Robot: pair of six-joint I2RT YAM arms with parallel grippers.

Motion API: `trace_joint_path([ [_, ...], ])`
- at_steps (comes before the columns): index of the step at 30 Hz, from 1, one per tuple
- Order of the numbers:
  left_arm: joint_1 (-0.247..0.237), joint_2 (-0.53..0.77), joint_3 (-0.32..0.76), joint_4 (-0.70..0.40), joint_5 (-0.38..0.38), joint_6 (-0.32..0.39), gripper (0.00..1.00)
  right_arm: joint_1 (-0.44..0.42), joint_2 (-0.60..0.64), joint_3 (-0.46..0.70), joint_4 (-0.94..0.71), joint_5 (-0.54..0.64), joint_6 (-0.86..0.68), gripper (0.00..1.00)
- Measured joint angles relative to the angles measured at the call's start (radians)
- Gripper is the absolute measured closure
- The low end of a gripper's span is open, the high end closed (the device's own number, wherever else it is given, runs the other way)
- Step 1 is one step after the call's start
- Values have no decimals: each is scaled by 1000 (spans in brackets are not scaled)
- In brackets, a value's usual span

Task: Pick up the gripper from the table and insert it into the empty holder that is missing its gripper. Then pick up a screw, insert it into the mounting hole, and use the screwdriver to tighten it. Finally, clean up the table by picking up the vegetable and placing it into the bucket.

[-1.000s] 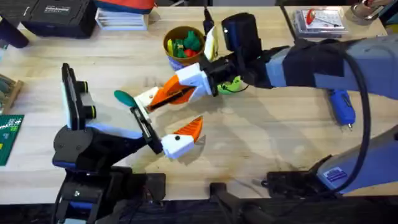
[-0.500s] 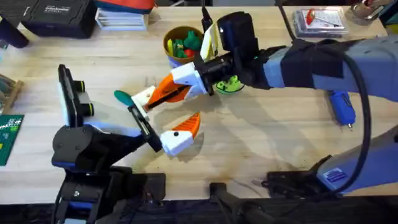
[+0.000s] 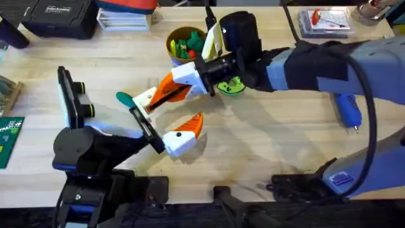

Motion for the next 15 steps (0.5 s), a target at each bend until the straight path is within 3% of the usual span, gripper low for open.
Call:
trace_joint_path([
  [11, 0, 0, 0, 3, -26, 17, 15, 9, 0, 0, 37, 30, 8, 992],
  [15, 0, 0, 0, 3, -27, 19, 15, 9, 0, 0, 38, 32, 12, 946],
])
